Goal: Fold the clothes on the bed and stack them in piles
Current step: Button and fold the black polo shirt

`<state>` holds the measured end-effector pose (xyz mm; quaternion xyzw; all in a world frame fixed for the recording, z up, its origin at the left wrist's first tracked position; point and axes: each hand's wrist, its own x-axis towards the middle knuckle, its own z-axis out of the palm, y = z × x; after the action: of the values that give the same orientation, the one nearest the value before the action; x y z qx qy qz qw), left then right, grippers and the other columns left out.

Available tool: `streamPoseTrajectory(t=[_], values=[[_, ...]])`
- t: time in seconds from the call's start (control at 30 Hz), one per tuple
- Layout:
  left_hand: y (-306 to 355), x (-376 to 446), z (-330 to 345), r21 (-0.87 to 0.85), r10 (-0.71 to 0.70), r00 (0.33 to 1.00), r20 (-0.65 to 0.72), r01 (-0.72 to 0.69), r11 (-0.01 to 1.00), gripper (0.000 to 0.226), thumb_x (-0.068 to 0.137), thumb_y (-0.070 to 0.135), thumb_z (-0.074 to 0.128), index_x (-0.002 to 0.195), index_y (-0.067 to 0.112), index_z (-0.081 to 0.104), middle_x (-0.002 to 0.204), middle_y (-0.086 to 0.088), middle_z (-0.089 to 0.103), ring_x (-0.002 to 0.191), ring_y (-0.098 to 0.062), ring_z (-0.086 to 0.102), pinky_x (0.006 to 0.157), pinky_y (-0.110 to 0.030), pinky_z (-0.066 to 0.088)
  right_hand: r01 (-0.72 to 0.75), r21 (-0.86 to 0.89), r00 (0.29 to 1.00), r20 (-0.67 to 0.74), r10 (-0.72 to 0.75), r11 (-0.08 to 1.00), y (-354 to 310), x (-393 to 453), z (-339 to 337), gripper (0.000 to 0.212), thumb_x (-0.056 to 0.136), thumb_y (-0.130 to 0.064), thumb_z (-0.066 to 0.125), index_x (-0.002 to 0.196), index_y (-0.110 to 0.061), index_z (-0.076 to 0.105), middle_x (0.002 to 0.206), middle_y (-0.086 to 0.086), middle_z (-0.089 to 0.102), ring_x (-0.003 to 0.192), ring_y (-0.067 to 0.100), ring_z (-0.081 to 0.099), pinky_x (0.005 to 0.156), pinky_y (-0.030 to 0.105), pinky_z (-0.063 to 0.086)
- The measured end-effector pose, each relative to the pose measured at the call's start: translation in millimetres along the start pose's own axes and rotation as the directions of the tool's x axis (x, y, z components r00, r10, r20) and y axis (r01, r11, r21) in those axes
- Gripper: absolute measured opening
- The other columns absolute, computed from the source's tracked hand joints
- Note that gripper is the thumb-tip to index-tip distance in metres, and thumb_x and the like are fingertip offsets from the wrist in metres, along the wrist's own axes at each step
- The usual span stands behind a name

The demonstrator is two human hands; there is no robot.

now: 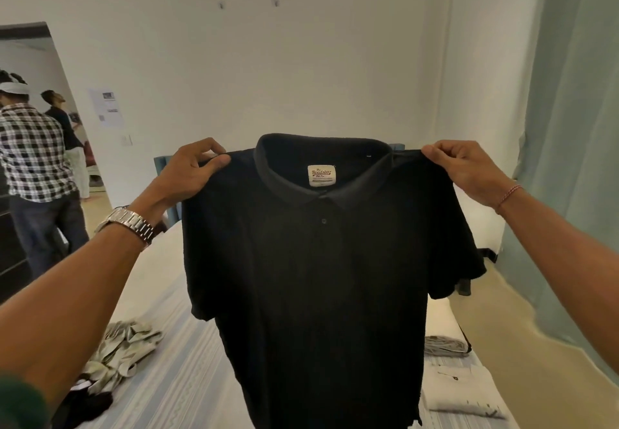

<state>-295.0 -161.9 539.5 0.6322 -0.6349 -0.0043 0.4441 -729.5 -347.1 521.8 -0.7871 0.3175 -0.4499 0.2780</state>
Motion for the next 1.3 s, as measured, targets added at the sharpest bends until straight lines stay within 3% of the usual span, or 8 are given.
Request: streamPoseTrajectory(t=[0.13,0.27,0.43,0.63,0.87,1.03,1.13,1.3], values=[[-3,2,-10,-0.096,-0.091,0.985,0.147,0.106,0.990,0.021,0.103,0.031,0.055,0.112,0.016,0.066,0.108,-0.005,0.072,0.099,-0.024,0.067,0.079,-0.029,0.051,-0.062,0.095,0.998,-0.019,0.064,0.994,-6,-4,-1,0.036,0.099,-0.041,0.056,0.102,-0.009,0.073,0.098,0.003,0.070,0.092,0.009,0.065,0.078,0.014,0.053],[-9,6,-11,-0.128,-0.099,0.988,0.121,0.115,0.985,0.022,0.103,0.032,0.055,0.112,0.017,0.067,0.108,-0.005,0.073,0.101,-0.027,0.068,0.084,-0.034,0.053,-0.217,0.197,0.975,0.091,0.203,0.956,-14,-7,0,0.034,0.100,-0.038,0.056,0.107,-0.009,0.074,0.105,0.003,0.075,0.101,0.014,0.068,0.084,0.025,0.052],[-15,14,-19,-0.117,-0.065,0.993,0.097,0.076,0.990,0.017,0.101,0.031,0.059,0.108,0.020,0.070,0.104,-0.004,0.075,0.100,-0.028,0.069,0.092,-0.041,0.056,-0.224,0.209,0.970,0.144,0.196,0.952,-22,-14,1,0.038,0.097,-0.043,0.055,0.100,-0.010,0.074,0.091,0.001,0.078,0.088,0.014,0.073,0.068,0.019,0.058],[-18,16,-37,-0.174,-0.011,0.987,0.158,0.039,0.984,0.007,0.095,0.020,0.067,0.097,0.017,0.074,0.090,0.001,0.074,0.093,-0.024,0.068,0.085,-0.034,0.051,-0.168,-0.058,0.952,0.250,0.177,0.984,-26,-13,-11,0.033,0.086,-0.036,0.065,0.097,-0.006,0.072,0.091,0.010,0.071,0.092,0.024,0.067,0.086,0.037,0.057],[-17,19,-38,-0.168,-0.074,0.975,0.208,0.111,0.980,0.009,0.095,0.018,0.067,0.097,0.011,0.071,0.093,-0.006,0.074,0.093,-0.028,0.069,0.085,-0.039,0.054,-0.212,0.012,0.939,0.281,0.200,0.977,-37,-19,-3,0.029,0.088,-0.036,0.062,0.090,-0.007,0.063,0.079,0.007,0.059,0.085,0.021,0.057,0.078,0.033,0.048],[-14,31,-4,0.008,-0.207,0.976,-0.068,0.208,0.978,0.023,0.098,0.030,0.065,0.084,0.012,0.069,0.082,-0.004,0.066,0.080,-0.020,0.062,0.070,-0.031,0.049,-0.432,0.103,0.864,0.331,0.379,0.896,-54,-32,20,0.039,0.095,-0.034,0.061,0.106,0.002,0.068,0.095,0.014,0.075,0.087,0.024,0.073,0.077,0.033,0.060],[-4,33,32,0.115,-0.286,0.933,-0.217,0.315,0.942,0.035,0.096,0.020,0.059,0.064,0.010,0.048,0.065,-0.004,0.048,0.065,-0.020,0.048,0.054,-0.032,0.035,-0.511,0.184,0.826,0.377,0.420,0.840,-76,-44,56,0.027,0.098,-0.027,0.059,0.099,-0.002,0.069,0.089,0.010,0.076,0.076,0.018,0.074,0.072,0.032,0.060],[7,31,80,-0.208,-0.441,0.897,-0.004,0.431,0.878,0.031,0.095,0.005,0.052,0.066,0.010,0.041,0.065,-0.005,0.040,0.061,-0.017,0.041,0.050,-0.029,0.030,-0.497,0.551,0.856,0.438,0.274,0.671,-94,-54,126,0.019,0.100,-0.024,0.056,0.095,-0.007,0.060,0.088,0.014,0.060,0.084,0.024,0.060,0.070,0.031,0.059]])
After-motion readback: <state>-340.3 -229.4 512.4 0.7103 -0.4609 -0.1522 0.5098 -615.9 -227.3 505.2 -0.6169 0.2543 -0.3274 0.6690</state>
